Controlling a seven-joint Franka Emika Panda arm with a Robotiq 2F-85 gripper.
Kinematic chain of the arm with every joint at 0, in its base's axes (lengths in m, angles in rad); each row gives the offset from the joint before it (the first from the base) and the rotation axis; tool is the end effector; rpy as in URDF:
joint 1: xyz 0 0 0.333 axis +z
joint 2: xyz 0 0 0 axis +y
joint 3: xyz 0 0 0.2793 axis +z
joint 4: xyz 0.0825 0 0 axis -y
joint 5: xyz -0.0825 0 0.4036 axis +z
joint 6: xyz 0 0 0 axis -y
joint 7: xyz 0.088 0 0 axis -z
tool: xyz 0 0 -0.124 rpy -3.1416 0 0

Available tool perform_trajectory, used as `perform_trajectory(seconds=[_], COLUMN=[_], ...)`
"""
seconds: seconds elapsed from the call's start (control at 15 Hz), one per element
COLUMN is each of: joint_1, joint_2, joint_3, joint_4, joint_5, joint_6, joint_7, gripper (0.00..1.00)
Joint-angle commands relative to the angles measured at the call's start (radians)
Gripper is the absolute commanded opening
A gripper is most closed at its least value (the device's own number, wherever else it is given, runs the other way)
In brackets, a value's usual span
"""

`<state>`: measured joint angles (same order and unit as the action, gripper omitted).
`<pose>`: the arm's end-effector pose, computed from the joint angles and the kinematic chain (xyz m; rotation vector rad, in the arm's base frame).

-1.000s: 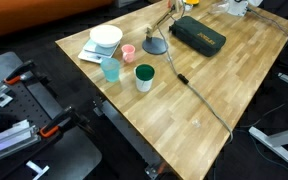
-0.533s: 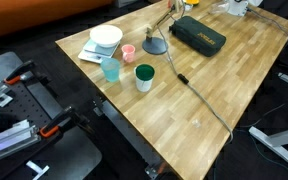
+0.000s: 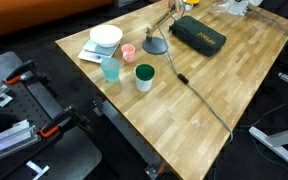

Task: Pour the water out of the blue cup into the white bowl

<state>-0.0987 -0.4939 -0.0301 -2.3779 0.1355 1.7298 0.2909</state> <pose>0.4162 -0.0391 0.4372 -2.9240 0.6644 0.2498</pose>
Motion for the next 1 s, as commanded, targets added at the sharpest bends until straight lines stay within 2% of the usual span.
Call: perform_trajectory(seconds=[0.0,0.2,0.47,0.67,0.93], joint_1=[-0.006,-0.006,-0.008,-0.035,-0.098], joint_2=[-0.003,-0.002,0.032,0.033,0.034], joint_3=[0.004,0.004,-0.044,-0.085,-0.111], joint_4=[0.001,0.000,-0.012,-0.089,-0.221], joint_5=[0.002,0.002,0.159,0.235,0.256], joint_6=[-0.002,-0.002,0.039,0.068,0.162], joint_7=[-0.002,-0.002,-0.006,-0.003,0.052], gripper=[1.00,1.00,1.00,1.00,1.00])
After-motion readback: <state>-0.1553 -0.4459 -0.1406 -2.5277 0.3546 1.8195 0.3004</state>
